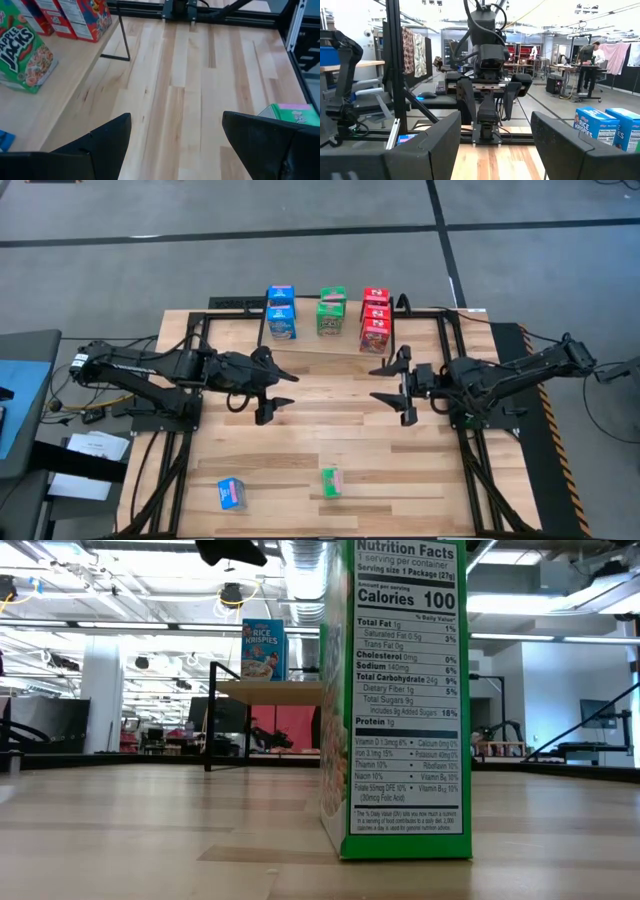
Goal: Stack cereal on shelf
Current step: Put the green cereal box on the shelf aligned with the other green cereal boxes
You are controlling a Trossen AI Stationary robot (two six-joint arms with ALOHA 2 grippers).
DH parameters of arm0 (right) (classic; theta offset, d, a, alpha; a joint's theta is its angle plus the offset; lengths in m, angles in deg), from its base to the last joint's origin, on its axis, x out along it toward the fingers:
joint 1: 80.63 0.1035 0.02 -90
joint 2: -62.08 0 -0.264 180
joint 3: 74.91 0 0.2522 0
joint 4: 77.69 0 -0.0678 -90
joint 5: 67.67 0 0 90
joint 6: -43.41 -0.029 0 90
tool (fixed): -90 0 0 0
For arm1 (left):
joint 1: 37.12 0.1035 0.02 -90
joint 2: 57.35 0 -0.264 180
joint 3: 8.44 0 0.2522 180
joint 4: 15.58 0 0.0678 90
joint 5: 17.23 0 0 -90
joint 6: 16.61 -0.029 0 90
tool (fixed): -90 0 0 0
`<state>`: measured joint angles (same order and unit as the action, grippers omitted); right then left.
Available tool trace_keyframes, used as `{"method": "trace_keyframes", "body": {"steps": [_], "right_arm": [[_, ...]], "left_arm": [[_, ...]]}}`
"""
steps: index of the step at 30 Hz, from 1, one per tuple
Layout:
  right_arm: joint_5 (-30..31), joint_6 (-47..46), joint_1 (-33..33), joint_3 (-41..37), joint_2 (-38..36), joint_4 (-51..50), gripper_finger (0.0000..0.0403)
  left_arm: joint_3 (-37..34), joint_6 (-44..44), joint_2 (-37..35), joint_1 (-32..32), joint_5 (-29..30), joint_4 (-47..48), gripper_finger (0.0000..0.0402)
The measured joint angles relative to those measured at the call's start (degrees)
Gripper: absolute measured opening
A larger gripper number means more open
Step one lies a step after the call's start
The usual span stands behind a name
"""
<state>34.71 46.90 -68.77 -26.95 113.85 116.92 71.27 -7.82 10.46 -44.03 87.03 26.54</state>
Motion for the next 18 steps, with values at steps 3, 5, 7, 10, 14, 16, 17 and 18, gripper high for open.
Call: {"method": "trace_keyframes", "body": {"steps": [3, 5, 7, 10, 14, 16, 17, 18], "right_arm": [[-0.02, 0.05, 0.0, 0.0, 0.0, -1.22, 0.0266], [-0.02, 0.91, -0.13, -0.02, 0.05, -1.5, 0.0266], [-0.02, 2.58, -0.45, -0.02, 0.07, -1.34, 0.0266], [-0.11, 4.33, -1.51, -0.02, 0.07, -1.32, 0.0266], [-0.13, 4.52, -2.73, -0.02, 0.07, -1.39, 0.0266], [-0.15, 4.58, -2.99, -0.02, 0.07, -1.46, 0.0266], [-0.18, 4.81, -2.97, -0.02, 0.07, -1.68, 0.0266], [-0.22, 5.51, -2.97, -0.02, 0.07, -2.15, 0.0266]], "left_arm": [[0.0, 1.28, 0.0, 0.0, -0.05, 0.03, 0.0304], [0.0, 1.88, 0.0, 0.0, -0.77, 0.22, 0.0304], [-0.02, 2.04, 0.0, 0.0, -1.55, 0.47, 0.0304], [-0.04, 3.95, 0.0, 0.0, -2.64, 1.58, 0.0304], [-0.04, 6.03, 0.0, 0.0, -5.5, 1.66, 0.0304], [-0.04, 6.81, 0.0, 0.0, -6.0, 1.45, 0.0304], [-0.04, 7.68, 0.0, 0.0, -6.01, 1.28, 0.0304], [-0.04, 8.79, 0.0, 0.0, -6.03, 0.95, 0.0304]]}}
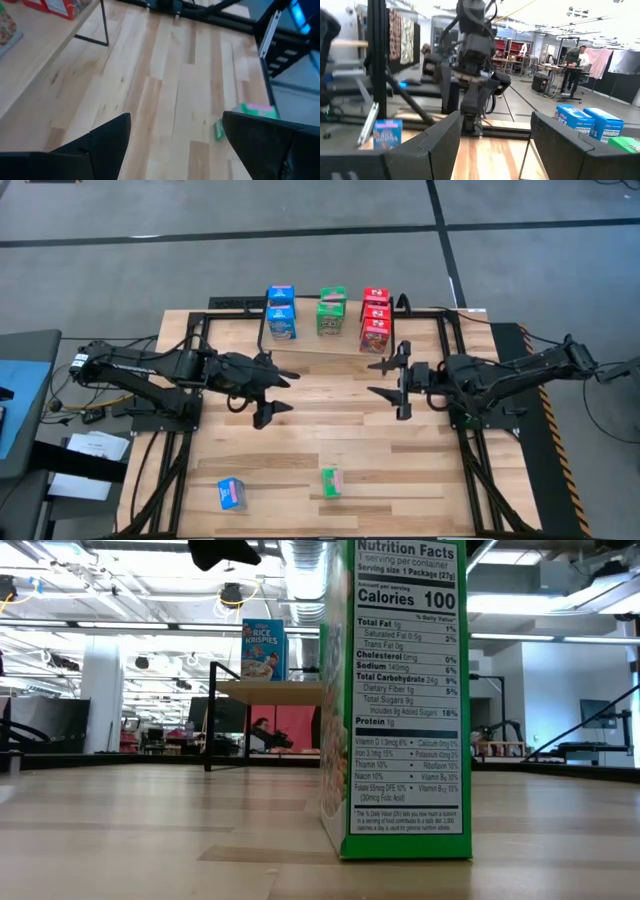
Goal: Stack cereal on shelf
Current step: Put the green cereal box on the shelf aligned with the other green cereal boxes
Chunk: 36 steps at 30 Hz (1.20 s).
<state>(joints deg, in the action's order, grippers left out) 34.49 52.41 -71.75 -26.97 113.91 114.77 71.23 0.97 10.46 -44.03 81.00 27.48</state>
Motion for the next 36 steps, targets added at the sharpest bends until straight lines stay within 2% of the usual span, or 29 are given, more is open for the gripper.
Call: {"method": "trace_keyframes", "body": {"steps": [6, 11, 14, 17, 23, 26, 31, 36], "right_arm": [[-0.07, 2.01, 0.0, -0.02, 0.0, -1.17, 0.0266], [-0.07, 2.04, 0.0, -0.02, 0.0, -1.42, 0.0266], [-0.08, 2.36, -0.1, -0.02, 0.0, -1.35, 0.0266], [-0.08, 3.06, -0.64, -0.02, 0.0, -1.18, 0.0266], [-0.11, 2.38, -4.55, 0.22, 0.0, 0.54, 0.0266], [-0.25, -0.25, -8.07, 1.16, -0.02, 0.41, 0.0266], [-4.25, 0.48, -14.39, 1.89, 0.07, -2.96, 0.0266], [-16.56, 4.91, -19.52, 3.45, -0.02, -5.48, 0.0266]], "left_arm": [[0.0, -0.75, 0.0, 0.86, -0.05, -0.29, 0.0304], [0.0, -7.35, 0.01, 2.92, 0.65, -0.29, 0.0304], [0.0, -14.51, 0.02, 4.5, 4.2, -0.29, 0.0304], [0.0, -25.79, 0.02, 6.16, 12.32, -0.46, 0.0304], [0.0, -50.49, 0.02, 8.99, 35.32, -6.43, 0.0304], [-0.02, -58.38, -0.68, 9.62, 45.25, -7.98, 0.0304], [0.0, -58.06, -2.68, 8.84, 58.15, -11.22, 0.0304], [-0.02, -50.8, -4.04, 4.63, 68.28, -15.27, 0.0304]]}}
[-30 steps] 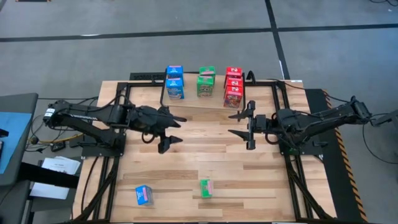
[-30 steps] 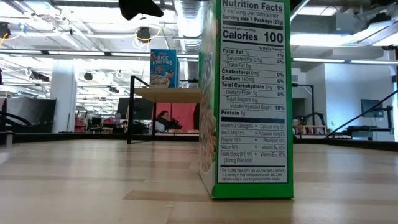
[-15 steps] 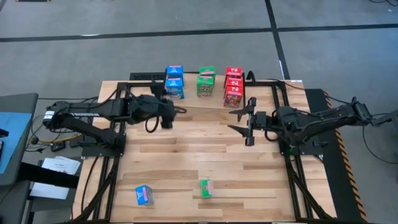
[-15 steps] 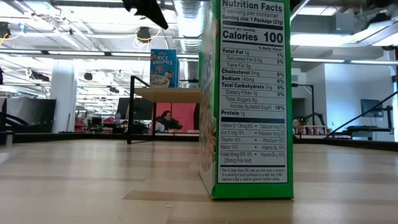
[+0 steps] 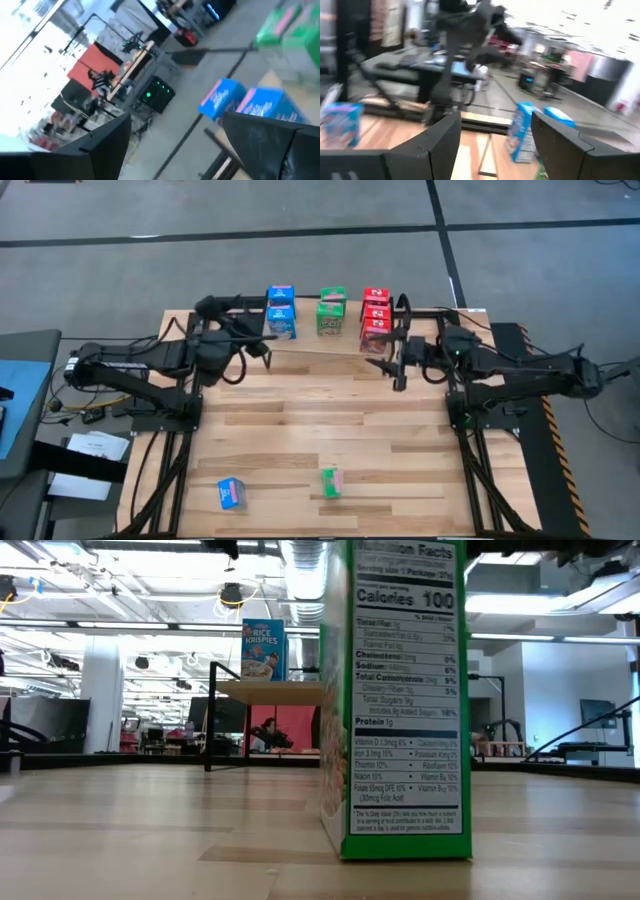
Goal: Stack cereal on shelf
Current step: Put the green cereal box on the shelf aligned with the other green cereal boxes
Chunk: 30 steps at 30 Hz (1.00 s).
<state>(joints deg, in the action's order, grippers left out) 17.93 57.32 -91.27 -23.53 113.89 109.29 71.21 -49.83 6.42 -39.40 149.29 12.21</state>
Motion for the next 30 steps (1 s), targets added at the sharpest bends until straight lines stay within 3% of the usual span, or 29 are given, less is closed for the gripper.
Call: {"method": "trace_keyframes", "body": {"steps": [4, 8, 11, 18, 23, 30], "right_arm": [[-7.01, 2.82, -1.74, 0.25, -0.93, -4.35, 0.0266], [-7.96, 3.75, -1.26, 0.25, -2.93, -10.47, 0.0266], [-9.44, 2.15, 0.99, 0.25, -4.51, -13.8, 0.0266], [-11.13, 2.04, 8.75, 0.25, -6.56, -16.49, 0.0266], [-11.01, 4.19, 14.16, 0.25, -6.24, -17.2, 0.0266], [-3.4, 9.32, 19.11, 0.29, -4.39, -16.07, 0.0266]], "left_arm": [[0.0, 0.94, -0.05, -3.97, 0.76, -11.14, 0.0304], [0.02, 0.93, -0.1, -5.3, -5.35, -27.26, 0.0304], [0.02, 2.86, -0.1, -5.33, -10.13, -31.61, 0.0304], [0.01, 14.44, 0.97, -3.28, -12.15, -24.75, 0.0304], [0.05, 28.49, 1.45, -1.59, -12.85, -16.53, 0.0304], [0.02, 43.47, 0.88, 1.71, -15.69, -5.8, 0.0304]]}}
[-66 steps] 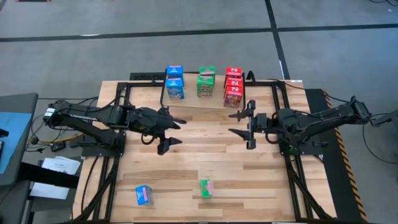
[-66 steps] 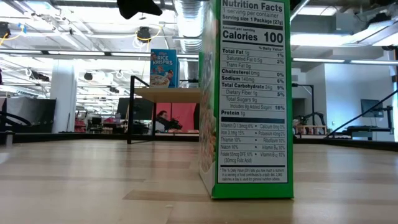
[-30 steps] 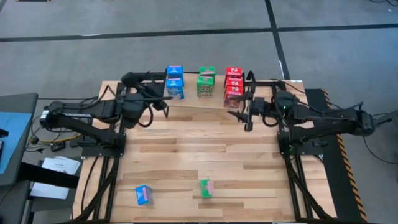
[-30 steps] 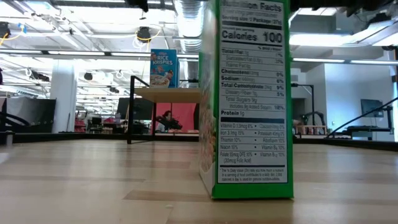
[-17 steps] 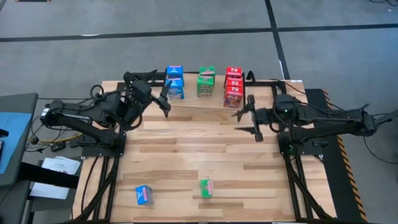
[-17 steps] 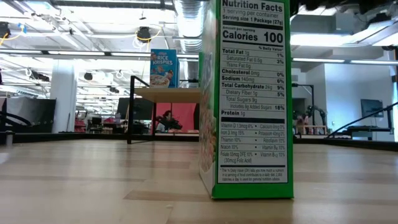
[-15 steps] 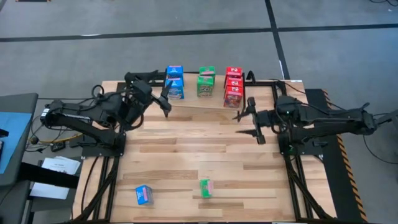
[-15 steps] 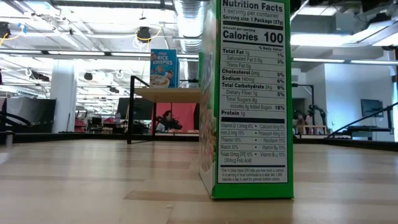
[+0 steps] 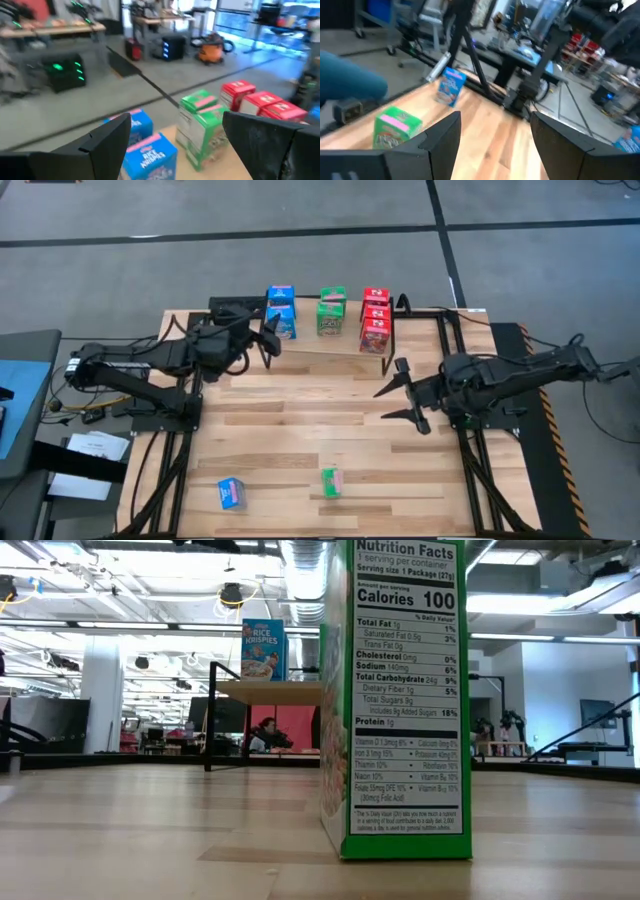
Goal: Stack cereal on shelf
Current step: Put the green cereal box on the shelf aligned with the other green cereal boxes
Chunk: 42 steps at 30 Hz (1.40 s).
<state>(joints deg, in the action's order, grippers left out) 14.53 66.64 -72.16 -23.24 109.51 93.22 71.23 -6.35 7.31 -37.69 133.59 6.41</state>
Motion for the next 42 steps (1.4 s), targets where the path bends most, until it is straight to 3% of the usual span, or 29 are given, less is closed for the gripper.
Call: {"method": "trace_keyframes", "body": {"steps": [5, 11, 16, 19, 28, 35, 42], "right_arm": [[0.39, -1.28, 0.06, 1.0, 2.07, -0.15, 0.0266], [-2.81, -2.96, 0.13, 7.66, 10.13, -1.1, 0.0266], [-2.8, -3.33, 0.15, 15.8, 17.72, -8.64, 0.0266], [-3.17, -3.33, 0.48, 21.0, 21.89, -15.18, 0.0266], [-7.59, -3.24, 1.61, 29.8, 30.69, -28.63, 0.0266], [-12.06, 0.02, 3.24, 30.47, 33.82, -30.37, 0.0266], [-12.15, 5.26, 6.28, 30.42, 36.54, -29.96, 0.0266]], "left_arm": [[0.0, 7.91, -1.26, 2.68, -12.59, 6.57, 0.0304], [0.02, 13.02, -1.5, 2.53, -26.98, 12.56, 0.0304], [0.02, 17.0, -1.44, 0.34, -39.57, 18.55, 0.0304], [0.02, 19.49, -1.44, -1.76, -43.77, 22.0, 0.0304], [-0.48, 27.4, -1.07, -10.56, -44.03, 25.06, 0.0304], [-0.6, 33.07, 0.4, -18.09, -42.07, 25.9, 0.0304], [-0.55, 36.75, 4.35, -22.04, -40.64, 23.09, 0.0304]]}}
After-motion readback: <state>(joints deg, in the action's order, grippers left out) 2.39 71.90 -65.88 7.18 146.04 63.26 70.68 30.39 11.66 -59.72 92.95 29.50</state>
